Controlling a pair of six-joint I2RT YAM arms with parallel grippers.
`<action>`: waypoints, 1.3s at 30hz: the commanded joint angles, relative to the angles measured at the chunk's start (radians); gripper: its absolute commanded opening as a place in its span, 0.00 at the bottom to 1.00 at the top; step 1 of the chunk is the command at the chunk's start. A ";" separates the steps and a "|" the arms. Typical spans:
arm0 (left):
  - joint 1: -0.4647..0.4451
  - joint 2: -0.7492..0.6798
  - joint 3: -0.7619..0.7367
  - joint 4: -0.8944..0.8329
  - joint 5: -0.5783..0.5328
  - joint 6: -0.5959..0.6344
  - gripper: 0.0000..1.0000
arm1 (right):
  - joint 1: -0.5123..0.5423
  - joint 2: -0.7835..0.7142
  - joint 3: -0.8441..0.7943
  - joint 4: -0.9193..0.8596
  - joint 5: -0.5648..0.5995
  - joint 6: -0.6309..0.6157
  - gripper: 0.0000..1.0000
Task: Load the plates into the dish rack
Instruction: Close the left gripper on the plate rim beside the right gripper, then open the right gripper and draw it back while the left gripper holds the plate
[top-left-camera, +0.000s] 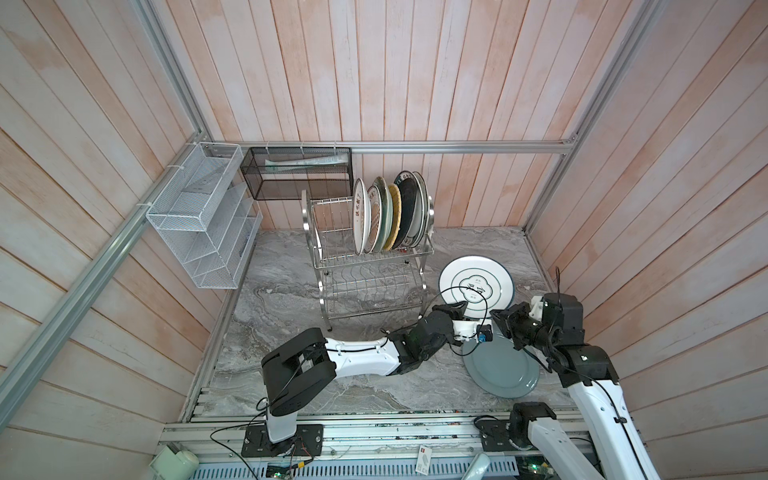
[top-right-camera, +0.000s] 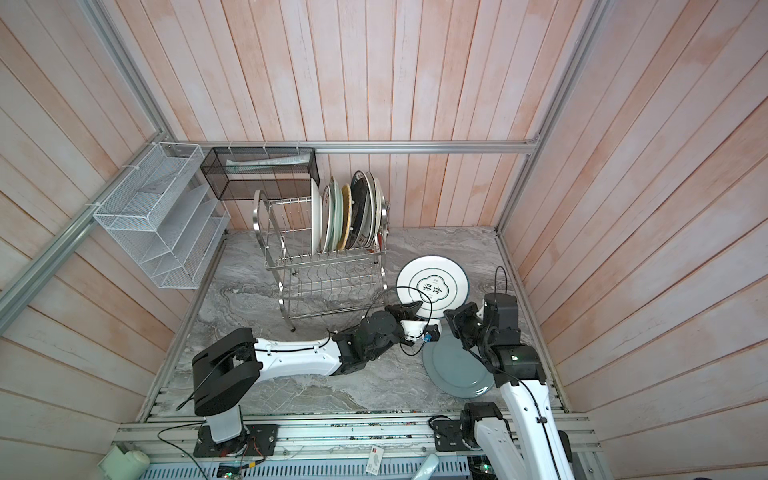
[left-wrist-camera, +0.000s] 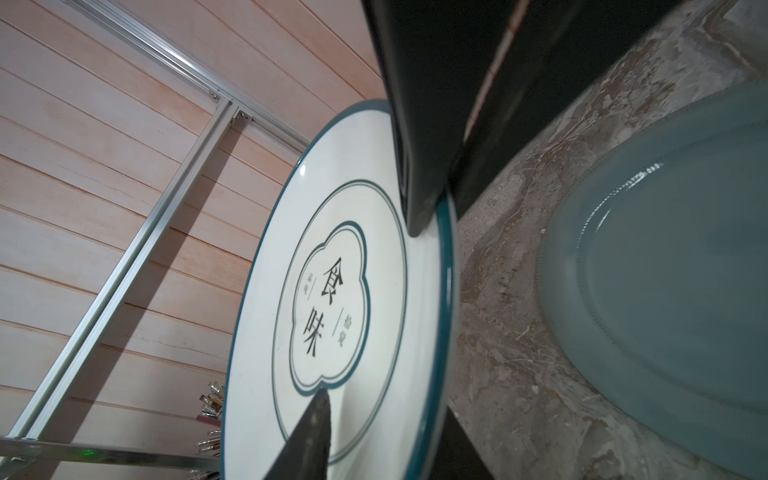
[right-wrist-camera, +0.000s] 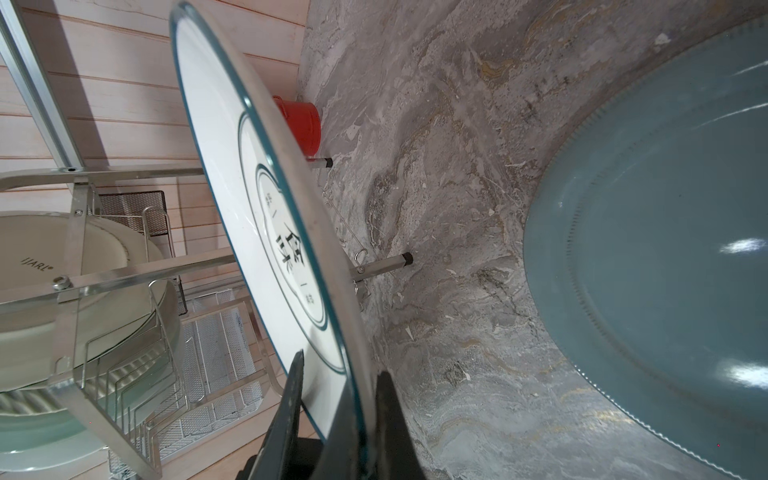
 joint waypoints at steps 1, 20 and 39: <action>0.004 0.038 0.029 0.004 -0.035 0.005 0.35 | 0.005 -0.019 -0.005 0.037 -0.044 0.012 0.00; -0.012 -0.076 -0.062 0.011 -0.049 -0.034 0.00 | 0.008 -0.044 -0.057 0.111 -0.049 -0.044 0.58; -0.136 -0.469 -0.265 -0.287 0.073 -0.348 0.00 | 0.006 0.082 0.033 0.322 0.010 -0.205 0.98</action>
